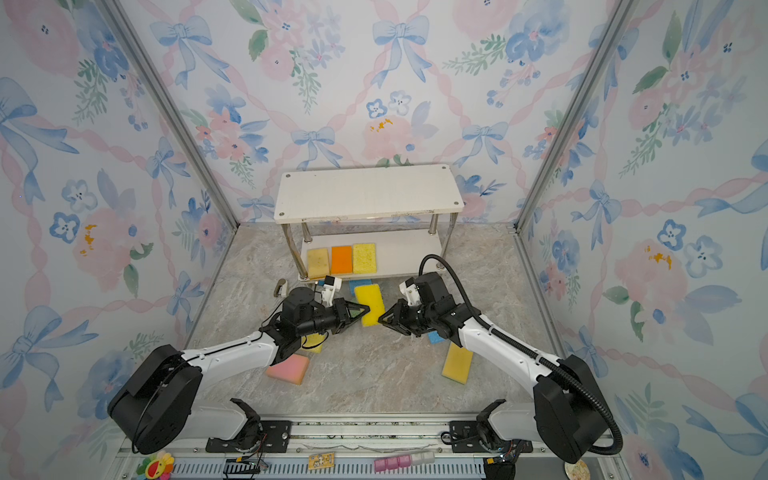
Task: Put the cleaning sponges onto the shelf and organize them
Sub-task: 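Lift the bright yellow sponge toward the left gripper while the left gripper waits, then carry the bright yellow sponge to the lower shelf beside the yellow sponge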
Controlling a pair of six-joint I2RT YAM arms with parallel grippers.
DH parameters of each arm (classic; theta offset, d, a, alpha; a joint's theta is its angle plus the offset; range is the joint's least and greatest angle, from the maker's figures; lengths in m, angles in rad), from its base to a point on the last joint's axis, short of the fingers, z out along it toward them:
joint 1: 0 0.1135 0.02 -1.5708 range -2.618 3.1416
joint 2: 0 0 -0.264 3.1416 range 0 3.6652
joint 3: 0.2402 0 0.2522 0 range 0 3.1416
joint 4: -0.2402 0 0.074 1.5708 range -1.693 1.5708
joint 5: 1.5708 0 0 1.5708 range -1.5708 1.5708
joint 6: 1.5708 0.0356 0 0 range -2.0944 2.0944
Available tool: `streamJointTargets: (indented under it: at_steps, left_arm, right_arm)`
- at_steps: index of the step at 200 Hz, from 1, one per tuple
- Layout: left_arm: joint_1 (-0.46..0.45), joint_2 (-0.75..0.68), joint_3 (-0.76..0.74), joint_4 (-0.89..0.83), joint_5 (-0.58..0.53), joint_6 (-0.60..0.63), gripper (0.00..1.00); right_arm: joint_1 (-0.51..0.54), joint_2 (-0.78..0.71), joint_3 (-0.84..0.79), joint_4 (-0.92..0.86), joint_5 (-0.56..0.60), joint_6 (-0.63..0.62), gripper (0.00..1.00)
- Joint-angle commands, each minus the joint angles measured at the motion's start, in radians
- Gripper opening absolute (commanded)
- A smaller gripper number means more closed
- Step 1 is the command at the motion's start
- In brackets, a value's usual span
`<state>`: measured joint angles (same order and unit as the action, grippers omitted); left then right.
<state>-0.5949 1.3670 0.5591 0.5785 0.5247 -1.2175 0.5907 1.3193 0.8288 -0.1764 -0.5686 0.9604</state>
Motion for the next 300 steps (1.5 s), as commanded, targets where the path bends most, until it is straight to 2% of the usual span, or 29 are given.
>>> streamJointTargets:
  at_steps: [1,30,72,90,103,125,138,161,224,300]
  left_arm:
    - [0.004,-0.009,0.000,0.024,0.024,-0.014,0.10]
    - [0.002,-0.011,-0.008,0.027,0.023,-0.017,0.10]
    - [0.002,-0.012,-0.013,0.029,0.020,-0.018,0.10]
    - [0.003,-0.011,-0.015,0.030,0.016,-0.019,0.15]
    - [0.003,-0.008,-0.016,0.030,0.016,-0.019,0.25]
    - [0.003,-0.006,-0.016,0.029,0.018,-0.020,0.50]
    - [0.003,-0.006,-0.016,0.029,0.018,-0.020,0.70]
    - [0.006,-0.014,-0.022,0.029,0.017,-0.019,0.97]
    - [0.068,-0.150,-0.130,0.002,-0.035,-0.052,0.98]
    - [0.145,-0.288,-0.155,-0.146,0.001,-0.003,0.98]
  right_arm:
    - [0.000,-0.024,-0.018,0.006,0.001,-0.010,0.16]
    - [0.001,-0.027,-0.021,0.006,0.003,-0.010,0.09]
    - [0.001,-0.027,-0.023,0.003,0.003,-0.015,0.06]
    - [0.001,-0.026,-0.017,-0.007,0.002,-0.021,0.05]
    - [0.001,-0.025,-0.016,-0.012,0.003,-0.026,0.04]
    - [0.000,-0.026,-0.014,-0.023,0.006,-0.036,0.03]
    - [-0.001,-0.026,-0.013,-0.029,0.009,-0.041,0.03]
    - [-0.012,-0.030,-0.006,-0.049,0.021,-0.054,0.02]
    - [-0.085,-0.009,0.106,-0.147,0.194,-0.146,0.00]
    - [-0.161,0.194,0.304,-0.129,0.272,-0.259,0.00]
